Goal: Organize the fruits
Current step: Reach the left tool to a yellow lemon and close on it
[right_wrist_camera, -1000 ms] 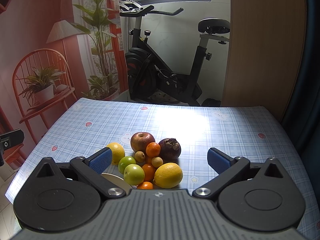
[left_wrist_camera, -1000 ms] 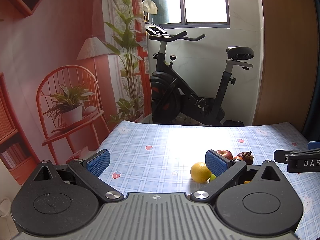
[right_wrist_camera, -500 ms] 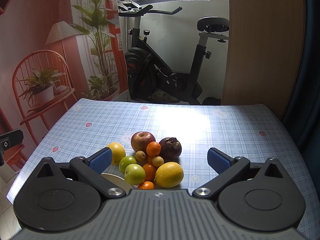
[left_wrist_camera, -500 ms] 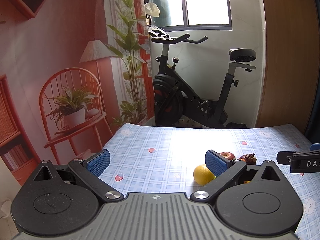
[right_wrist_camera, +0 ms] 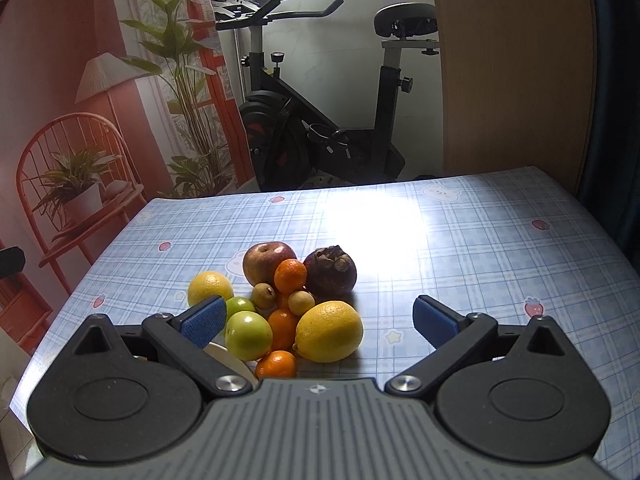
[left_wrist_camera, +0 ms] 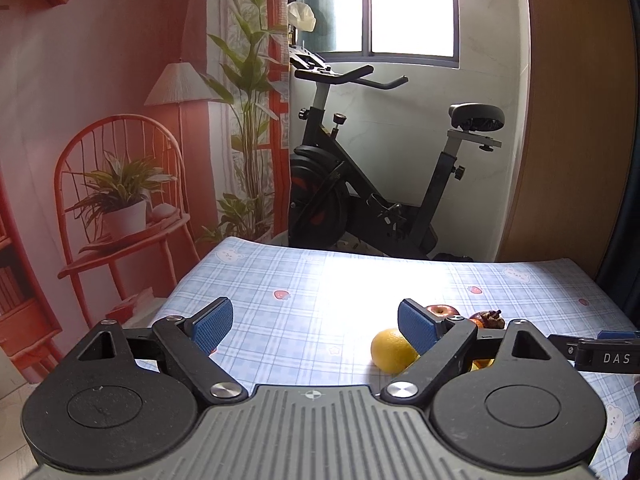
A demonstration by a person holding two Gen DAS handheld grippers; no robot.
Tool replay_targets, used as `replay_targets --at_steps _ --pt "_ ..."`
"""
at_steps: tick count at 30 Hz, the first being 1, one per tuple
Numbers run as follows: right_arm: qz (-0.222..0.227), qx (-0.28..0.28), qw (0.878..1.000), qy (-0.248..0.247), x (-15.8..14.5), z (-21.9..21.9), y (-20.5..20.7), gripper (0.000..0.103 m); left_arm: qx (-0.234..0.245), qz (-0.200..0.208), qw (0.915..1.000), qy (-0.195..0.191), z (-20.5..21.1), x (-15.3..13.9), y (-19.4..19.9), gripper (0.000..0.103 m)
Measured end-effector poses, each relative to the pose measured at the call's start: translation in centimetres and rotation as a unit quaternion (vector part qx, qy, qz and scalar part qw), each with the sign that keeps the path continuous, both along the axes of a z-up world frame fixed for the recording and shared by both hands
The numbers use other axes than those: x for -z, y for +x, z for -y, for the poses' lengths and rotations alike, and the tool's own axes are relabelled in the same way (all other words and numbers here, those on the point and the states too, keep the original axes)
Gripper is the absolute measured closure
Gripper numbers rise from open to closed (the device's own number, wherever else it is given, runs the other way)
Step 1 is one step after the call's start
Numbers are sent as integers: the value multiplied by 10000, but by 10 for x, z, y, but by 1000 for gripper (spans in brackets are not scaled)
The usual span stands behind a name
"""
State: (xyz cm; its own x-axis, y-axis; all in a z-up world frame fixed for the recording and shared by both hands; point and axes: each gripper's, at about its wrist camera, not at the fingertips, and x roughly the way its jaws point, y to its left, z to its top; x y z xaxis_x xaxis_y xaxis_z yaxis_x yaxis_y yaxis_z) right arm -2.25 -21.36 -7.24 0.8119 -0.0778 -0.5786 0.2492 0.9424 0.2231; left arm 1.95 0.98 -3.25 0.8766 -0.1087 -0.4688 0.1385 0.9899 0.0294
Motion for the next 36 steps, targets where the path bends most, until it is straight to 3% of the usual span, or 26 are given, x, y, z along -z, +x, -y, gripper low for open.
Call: replay_targets --at_steps 5,10,16,19,22,25,29,31,36 --pt "488 297 9976 -396 20 6 -10 0 227 -342 9990 -182 0 20 14 17" --pt "640 291 9973 -202 33 16 -13 0 358 -494 9979 -204 2 34 24 21" --pt "631 -49 9977 -223 41 22 -7 0 500 -222 9981 -284 11 41 25 23" --pt "523 -226 9975 -411 45 24 -1 0 604 -94 9979 -223 21 40 32 26" --pt "280 -503 9955 -752 57 24 6 0 759 -258 9966 -181 32 39 42 36" --pt "26 -651 9949 -773 70 29 12 6 860 -303 9957 -162 40 43 47 36" --pt "44 -947 9902 -1026 88 32 14 9 890 -396 9952 -109 54 50 54 36" --pt "-32 -1142 9892 -918 95 37 17 18 947 -492 9943 -6 60 54 60 36" --pt "-59 -1494 9861 -724 101 40 22 18 1151 -737 9906 -75 70 62 76 36"
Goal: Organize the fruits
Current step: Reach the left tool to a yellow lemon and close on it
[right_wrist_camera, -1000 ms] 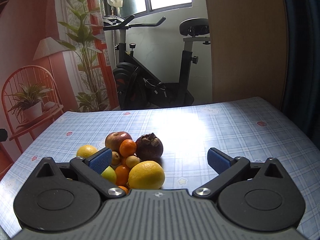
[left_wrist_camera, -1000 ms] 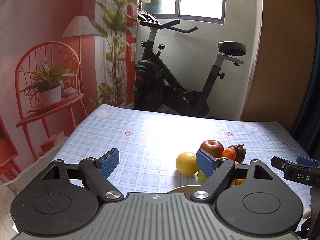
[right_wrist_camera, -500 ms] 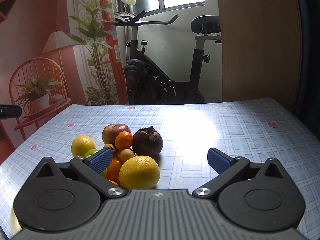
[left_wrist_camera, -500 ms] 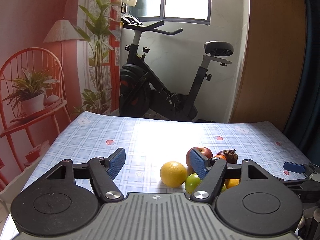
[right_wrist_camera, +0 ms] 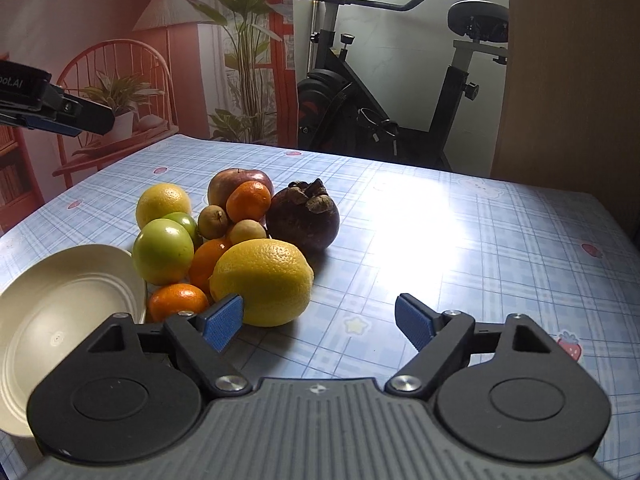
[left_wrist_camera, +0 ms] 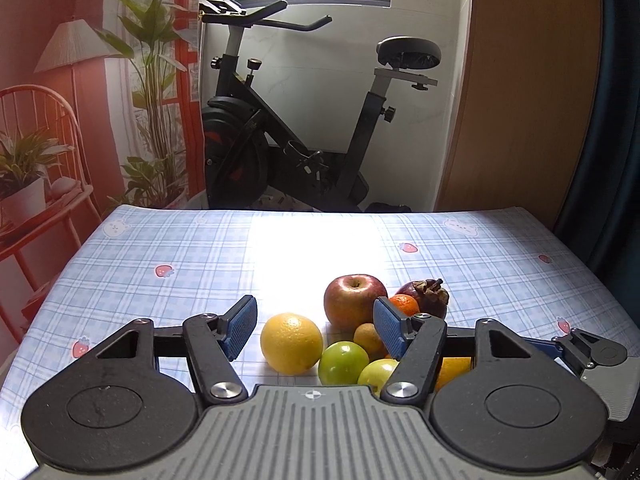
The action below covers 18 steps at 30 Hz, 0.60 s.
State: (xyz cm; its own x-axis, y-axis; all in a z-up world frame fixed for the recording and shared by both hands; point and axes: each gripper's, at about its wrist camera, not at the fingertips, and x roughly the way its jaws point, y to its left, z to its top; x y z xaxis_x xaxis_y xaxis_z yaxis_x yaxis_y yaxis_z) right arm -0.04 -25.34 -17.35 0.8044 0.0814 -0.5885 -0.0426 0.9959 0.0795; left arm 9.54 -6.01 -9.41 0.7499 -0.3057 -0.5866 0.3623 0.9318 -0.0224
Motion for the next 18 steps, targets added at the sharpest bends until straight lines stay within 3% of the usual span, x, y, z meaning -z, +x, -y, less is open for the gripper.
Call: replay_targets --at_steps 2,6,9,18 --pt "-57 -161 9999 27 3 -2 3 21 176 -120 9997 -99 3 3 5 41" --pt "-238 -465 9986 -39 14 -5 9 37 585 -415 9970 -294 12 15 18 59" --pt "-205 -601 9980 7 15 -5 12 42 822 -756 9929 -417 21 27 26 68" --pt "-138 -773 9969 52 17 -8 23 48 1489 -1325 9787 -494 53 57 37 69"
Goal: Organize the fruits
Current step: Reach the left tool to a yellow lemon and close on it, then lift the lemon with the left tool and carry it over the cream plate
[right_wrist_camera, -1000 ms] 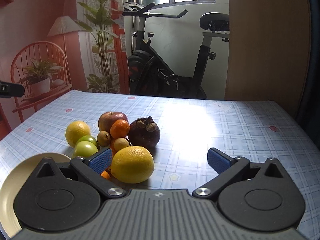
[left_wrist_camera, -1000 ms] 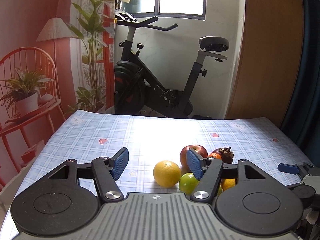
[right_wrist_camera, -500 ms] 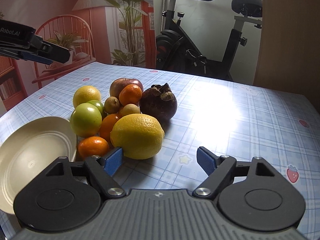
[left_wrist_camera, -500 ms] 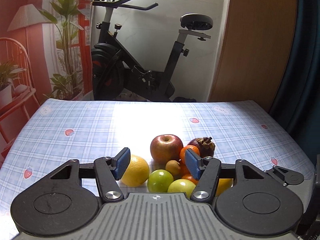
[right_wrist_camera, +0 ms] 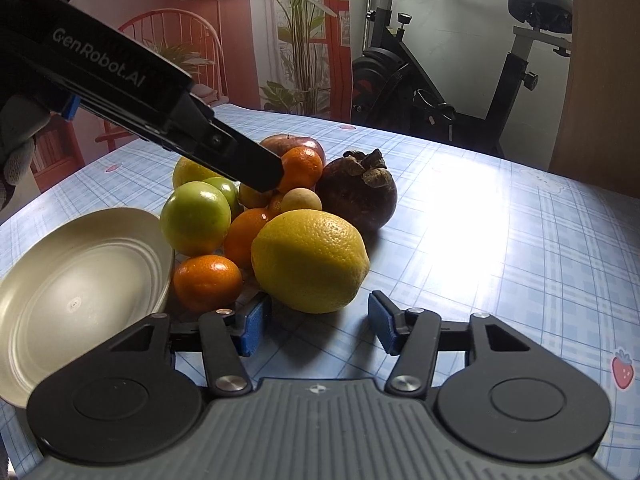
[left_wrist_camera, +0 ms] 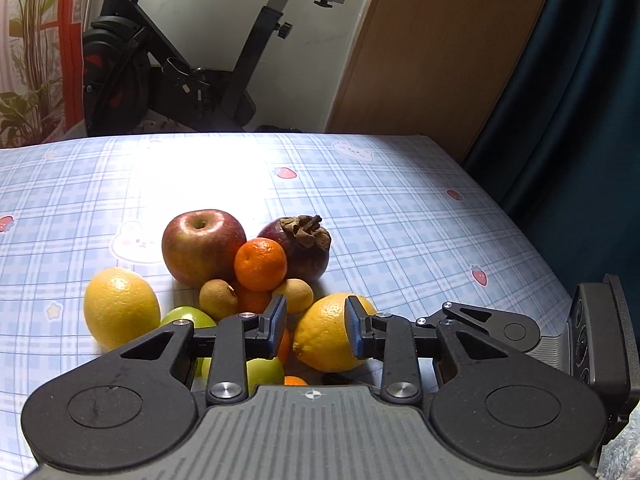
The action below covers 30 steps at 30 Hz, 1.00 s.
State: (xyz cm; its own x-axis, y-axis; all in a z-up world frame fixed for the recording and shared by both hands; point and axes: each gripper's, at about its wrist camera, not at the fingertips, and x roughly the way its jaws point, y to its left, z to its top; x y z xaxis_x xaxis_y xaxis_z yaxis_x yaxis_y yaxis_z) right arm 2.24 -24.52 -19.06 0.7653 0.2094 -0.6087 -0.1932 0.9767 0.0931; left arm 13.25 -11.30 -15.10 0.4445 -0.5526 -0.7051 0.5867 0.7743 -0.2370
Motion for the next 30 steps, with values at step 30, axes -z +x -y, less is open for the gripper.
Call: replay_targets --at_steps 30 --pt "59 108 9995 278 -2 1 -5 44 156 -1044 9934 -451 7 11 26 67"
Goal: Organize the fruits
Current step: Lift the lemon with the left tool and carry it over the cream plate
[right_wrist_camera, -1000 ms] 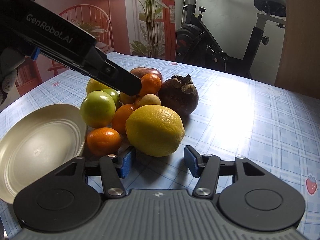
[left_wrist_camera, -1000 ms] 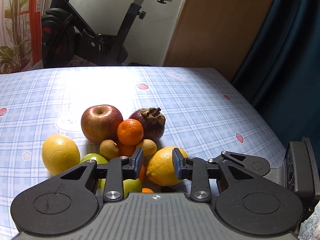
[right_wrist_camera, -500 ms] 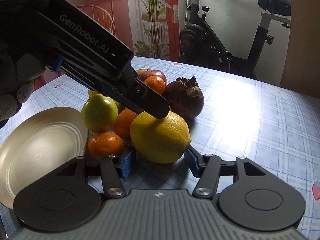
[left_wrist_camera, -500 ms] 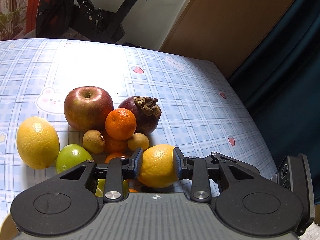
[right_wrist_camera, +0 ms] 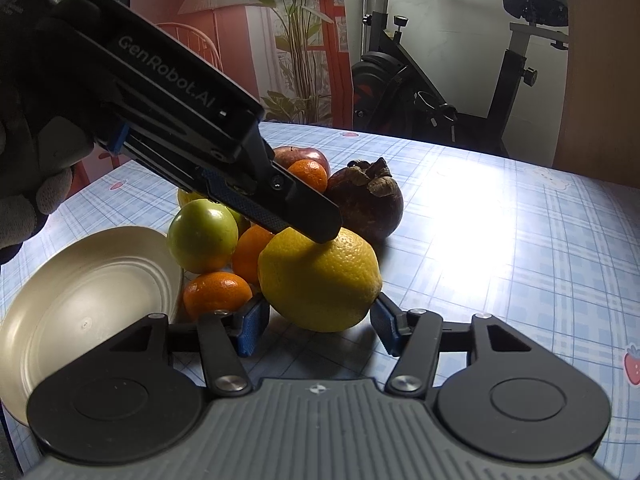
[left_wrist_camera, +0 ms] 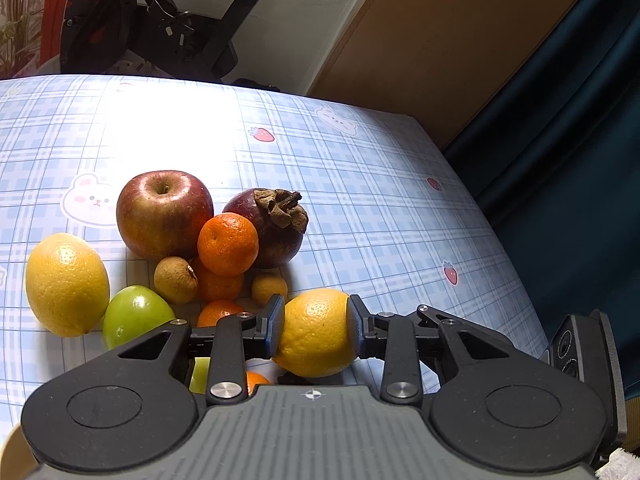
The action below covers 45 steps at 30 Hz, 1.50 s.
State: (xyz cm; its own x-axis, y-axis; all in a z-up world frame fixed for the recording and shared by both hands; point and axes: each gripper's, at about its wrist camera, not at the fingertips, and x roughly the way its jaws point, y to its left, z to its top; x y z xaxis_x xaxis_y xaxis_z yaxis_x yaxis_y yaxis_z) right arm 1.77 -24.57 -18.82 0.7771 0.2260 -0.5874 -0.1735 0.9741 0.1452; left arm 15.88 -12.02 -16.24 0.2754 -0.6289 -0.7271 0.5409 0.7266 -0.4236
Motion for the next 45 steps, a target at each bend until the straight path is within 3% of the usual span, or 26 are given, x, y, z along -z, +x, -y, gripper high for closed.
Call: replay_targets --at_steps 11,22,30,45 --pt "89 -112 9999 -84 -34 -20 -6 44 18 241 9996 -136 -26 -31 -16 67" --pt "95 -614 9980 -120 -58 -73 13 44 -231 371 9988 -209 -95 -55 -21 67" --pt "-29 -999 9942 -389 -51 -117 26 45 -590 103 9976 -348 -147 -41 -20 66" --pt "-346 -1260 9902 -486 -21 -143 34 44 -701 -160 9973 -137 -170 -6 -23 66"
